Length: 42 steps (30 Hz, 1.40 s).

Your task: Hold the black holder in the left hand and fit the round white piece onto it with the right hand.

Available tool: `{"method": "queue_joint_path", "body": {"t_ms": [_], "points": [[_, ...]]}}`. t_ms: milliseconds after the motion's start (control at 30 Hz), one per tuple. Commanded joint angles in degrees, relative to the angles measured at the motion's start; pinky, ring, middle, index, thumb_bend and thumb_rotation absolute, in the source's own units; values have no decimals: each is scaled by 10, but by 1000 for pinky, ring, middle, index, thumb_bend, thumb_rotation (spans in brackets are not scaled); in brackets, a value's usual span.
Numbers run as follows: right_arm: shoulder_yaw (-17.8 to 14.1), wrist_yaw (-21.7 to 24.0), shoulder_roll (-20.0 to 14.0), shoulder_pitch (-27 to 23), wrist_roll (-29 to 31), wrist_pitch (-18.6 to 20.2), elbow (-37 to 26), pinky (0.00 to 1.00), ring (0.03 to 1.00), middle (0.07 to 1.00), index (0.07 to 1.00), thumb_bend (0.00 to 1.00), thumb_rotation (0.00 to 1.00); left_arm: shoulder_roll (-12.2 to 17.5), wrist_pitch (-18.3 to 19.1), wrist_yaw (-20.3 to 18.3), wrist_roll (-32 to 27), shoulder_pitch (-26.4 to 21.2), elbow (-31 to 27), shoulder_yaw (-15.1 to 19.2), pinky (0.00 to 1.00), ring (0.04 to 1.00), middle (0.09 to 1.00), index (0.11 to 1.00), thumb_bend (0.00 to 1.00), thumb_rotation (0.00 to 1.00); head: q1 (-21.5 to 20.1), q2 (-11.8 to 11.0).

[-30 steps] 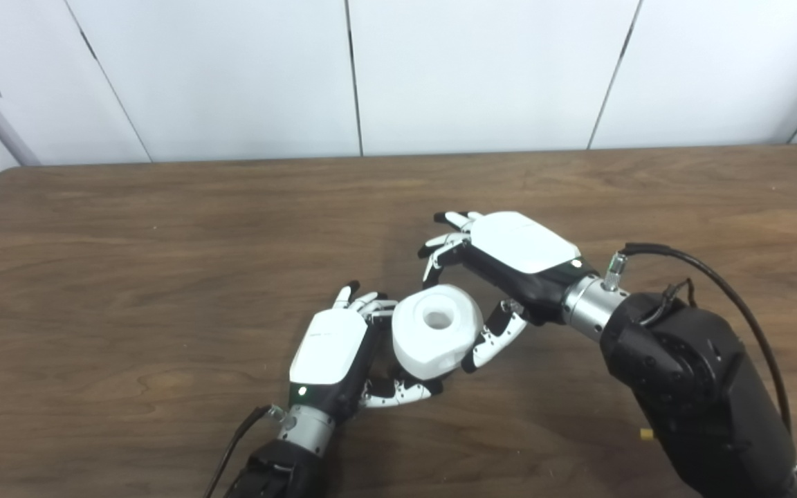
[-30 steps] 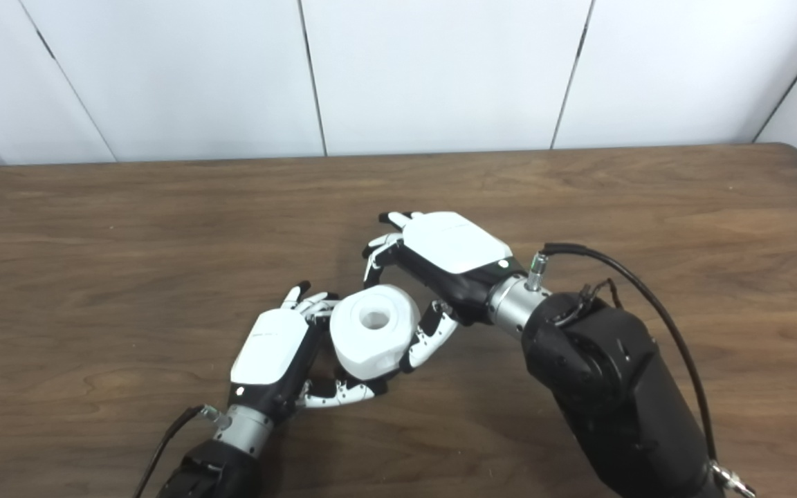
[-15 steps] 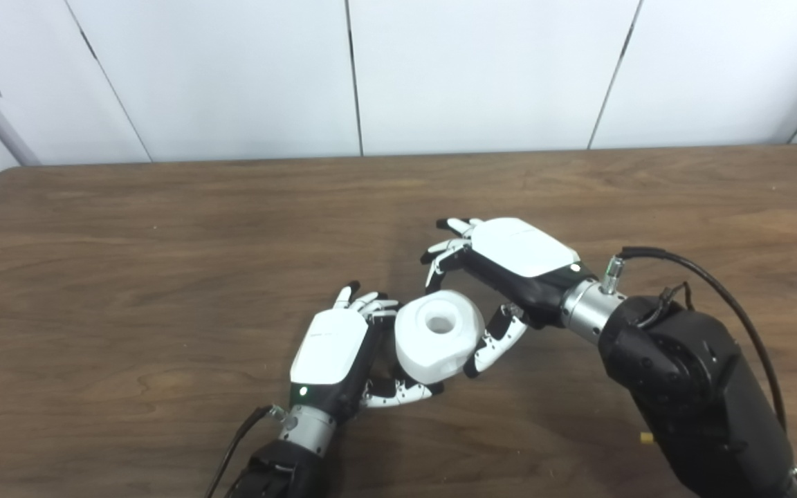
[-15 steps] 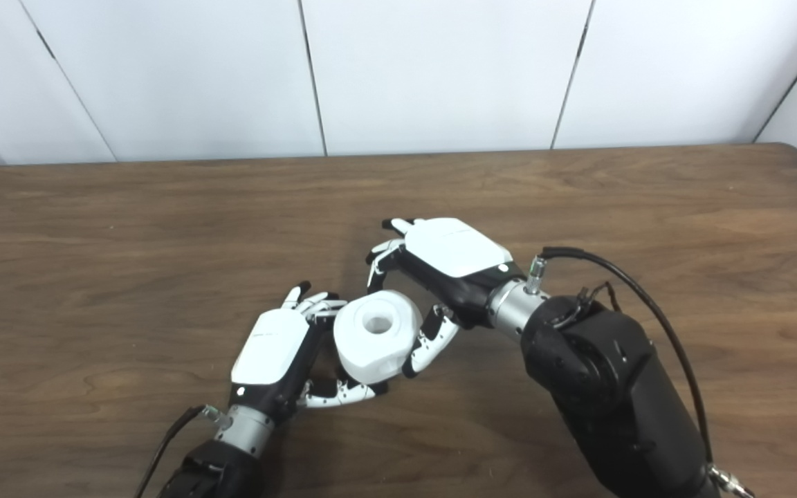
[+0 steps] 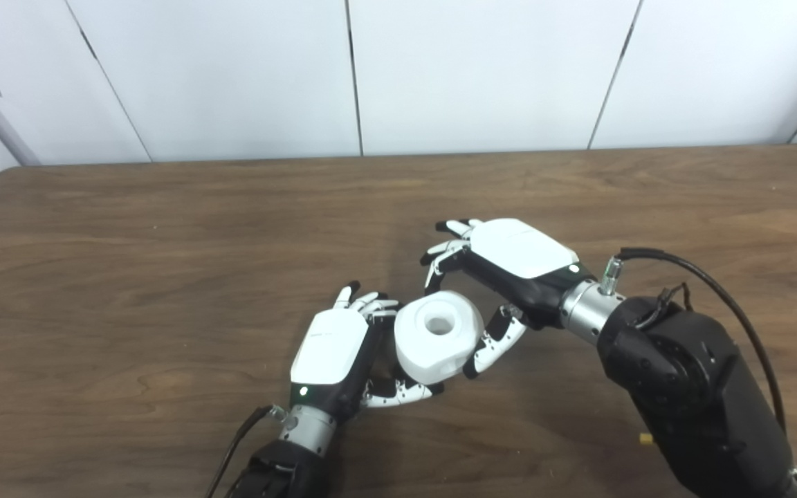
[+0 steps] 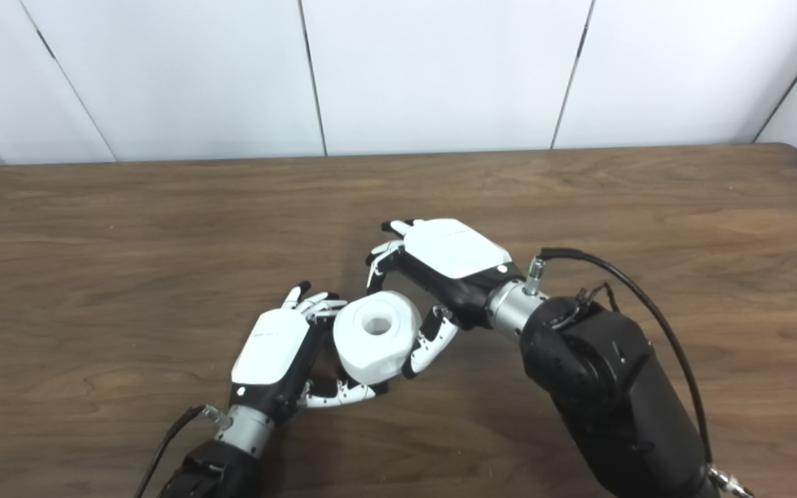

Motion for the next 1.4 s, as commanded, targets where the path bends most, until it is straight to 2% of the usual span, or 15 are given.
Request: {"method": "queue_joint_path", "body": {"t_ms": [0, 267, 667, 867, 1133, 1367], "points": [[-3, -6, 1, -14, -2, -7, -15, 1000, 996, 854, 635, 995, 262, -1, 5, -25, 11, 1, 2, -9, 1000, 865, 768, 486, 520, 47, 0, 1], [-4, 13, -6, -19, -8, -4, -22, 1000, 1000, 926, 737, 1000, 386, 2, 2, -21, 13, 0, 5, -10, 999, 862, 766, 486, 521, 47, -3, 1], [-26, 38, -16, -17, -14, 7, -42, 1000, 1000, 945, 744, 1000, 385, 5, -3, -16, 8, -1, 8, -7, 999, 861, 762, 485, 521, 47, -6, -1], [-44, 33, -28, -10, -13, 2, -49, 1000, 1000, 943, 740, 1000, 394, 9, -6, -15, 6, -1, 10, -5, 995, 859, 760, 485, 521, 47, -9, -3], [-69, 51, -34, -2, -18, 22, -71, 1000, 1000, 954, 767, 1000, 376, 11, -10, -13, -3, -1, 13, 2, 1000, 861, 759, 485, 521, 47, -14, -5], [-81, 49, -35, 2, -12, 27, -75, 1000, 1000, 959, 769, 1000, 372, 7, -14, -9, -10, 2, 15, 11, 1000, 859, 753, 485, 522, 49, -11, -6]]}}
